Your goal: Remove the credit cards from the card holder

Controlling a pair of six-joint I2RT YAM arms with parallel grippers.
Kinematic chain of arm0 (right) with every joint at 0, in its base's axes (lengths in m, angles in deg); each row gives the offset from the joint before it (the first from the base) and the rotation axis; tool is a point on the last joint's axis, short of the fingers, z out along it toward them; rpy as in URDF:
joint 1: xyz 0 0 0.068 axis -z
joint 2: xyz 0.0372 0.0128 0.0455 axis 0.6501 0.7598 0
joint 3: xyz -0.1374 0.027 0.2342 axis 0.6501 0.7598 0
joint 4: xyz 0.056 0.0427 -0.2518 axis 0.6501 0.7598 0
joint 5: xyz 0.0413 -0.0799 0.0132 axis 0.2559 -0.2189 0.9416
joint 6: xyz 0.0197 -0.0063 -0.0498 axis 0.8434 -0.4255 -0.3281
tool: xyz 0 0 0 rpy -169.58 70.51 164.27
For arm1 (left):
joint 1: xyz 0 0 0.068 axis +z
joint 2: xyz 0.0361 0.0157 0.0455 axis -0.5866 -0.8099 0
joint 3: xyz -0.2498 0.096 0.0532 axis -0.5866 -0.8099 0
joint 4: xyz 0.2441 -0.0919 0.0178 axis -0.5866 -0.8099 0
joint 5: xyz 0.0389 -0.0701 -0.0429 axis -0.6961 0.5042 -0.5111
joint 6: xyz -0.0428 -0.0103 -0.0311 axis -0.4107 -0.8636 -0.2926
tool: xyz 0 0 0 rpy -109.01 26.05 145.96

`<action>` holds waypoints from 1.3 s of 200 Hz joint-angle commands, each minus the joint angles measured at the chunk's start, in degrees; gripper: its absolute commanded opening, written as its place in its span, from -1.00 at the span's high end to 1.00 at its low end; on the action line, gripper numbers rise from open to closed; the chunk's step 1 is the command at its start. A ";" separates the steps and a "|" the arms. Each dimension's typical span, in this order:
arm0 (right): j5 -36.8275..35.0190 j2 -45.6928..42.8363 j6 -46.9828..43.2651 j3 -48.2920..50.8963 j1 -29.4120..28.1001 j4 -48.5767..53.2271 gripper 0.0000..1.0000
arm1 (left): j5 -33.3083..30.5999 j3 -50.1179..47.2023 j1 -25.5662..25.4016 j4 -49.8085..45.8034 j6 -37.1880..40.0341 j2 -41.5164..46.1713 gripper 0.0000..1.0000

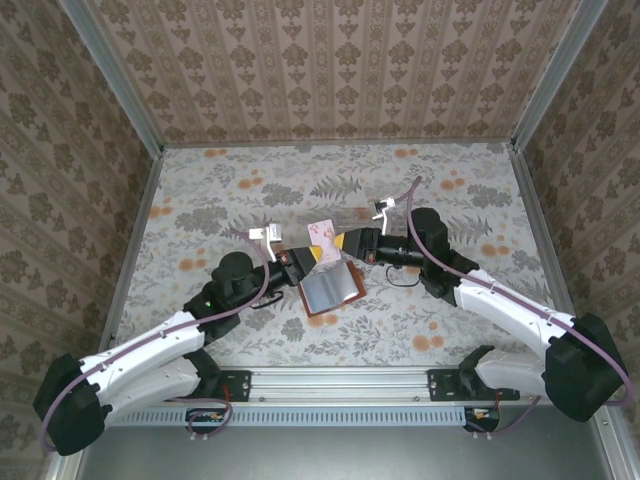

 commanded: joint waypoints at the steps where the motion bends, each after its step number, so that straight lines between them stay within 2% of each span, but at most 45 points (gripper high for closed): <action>1: 2.11 0.39 0.37 -0.05 -0.45 -2.93 0.39 | 1.02 1.11 0.12 1.57 -0.47 0.10 0.92; 62: 2.84 2.26 1.47 -0.14 -0.38 -5.63 0.41 | 1.94 -0.18 0.24 4.96 -2.56 0.07 0.93; 106: 3.66 2.06 2.46 0.02 -0.38 -8.38 0.58 | 2.45 -0.09 0.37 4.75 -2.67 -0.24 0.94; 128: 3.84 1.60 2.49 0.03 -0.29 -8.56 0.82 | 2.43 -0.16 0.44 4.78 -2.71 -0.26 0.91; 137: 3.82 1.36 2.43 0.04 -0.21 -8.38 0.90 | 2.35 -0.28 0.55 4.49 -2.66 -0.04 0.74; 148: 3.81 0.91 2.25 0.28 0.05 -8.10 0.92 | 2.43 -0.30 0.86 4.03 -2.53 0.41 0.30; 158: 3.77 0.41 1.94 0.42 0.44 -7.27 0.94 | 2.43 -0.39 1.28 3.24 -2.34 1.22 -0.19; 184: 3.50 -1.45 -0.72 0.26 1.53 -2.36 0.96 | 1.12 -0.31 2.18 -1.96 -0.92 5.00 -0.79; 211: 1.86 -2.96 -7.55 -2.27 2.24 9.03 1.00 | -0.60 -0.14 3.66 -9.40 1.16 10.44 -0.91; 216: 0.95 -3.07 -9.95 -3.30 2.25 12.54 1.00 | -0.84 -0.08 3.99 -11.17 1.40 11.48 -1.00; 233: -3.46 -3.09 -19.09 -7.58 2.26 25.43 1.00 | -1.26 0.36 4.99 -16.72 2.77 14.49 -1.00; 260: -11.28 -1.66 -31.67 -13.37 2.17 39.12 1.00 | -1.02 0.39 6.61 -22.54 4.48 18.54 -1.00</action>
